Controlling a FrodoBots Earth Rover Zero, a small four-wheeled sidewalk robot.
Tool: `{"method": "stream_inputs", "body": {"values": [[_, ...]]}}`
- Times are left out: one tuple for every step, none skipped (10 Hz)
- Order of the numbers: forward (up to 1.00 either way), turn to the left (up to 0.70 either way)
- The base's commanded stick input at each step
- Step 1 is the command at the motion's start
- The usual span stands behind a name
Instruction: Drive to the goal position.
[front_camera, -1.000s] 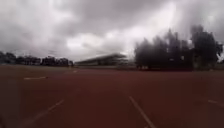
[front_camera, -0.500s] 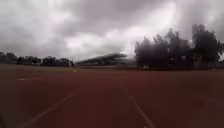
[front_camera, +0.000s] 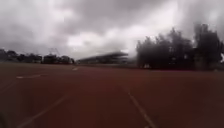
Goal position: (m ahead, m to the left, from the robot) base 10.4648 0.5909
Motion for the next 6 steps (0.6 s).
{"method": "stream_inputs", "body": {"values": [[0.70,0.00],[0.70,0.00],[0.70,0.00],[0.70,0.00],[0.70,0.00],[0.70,0.00]]}}
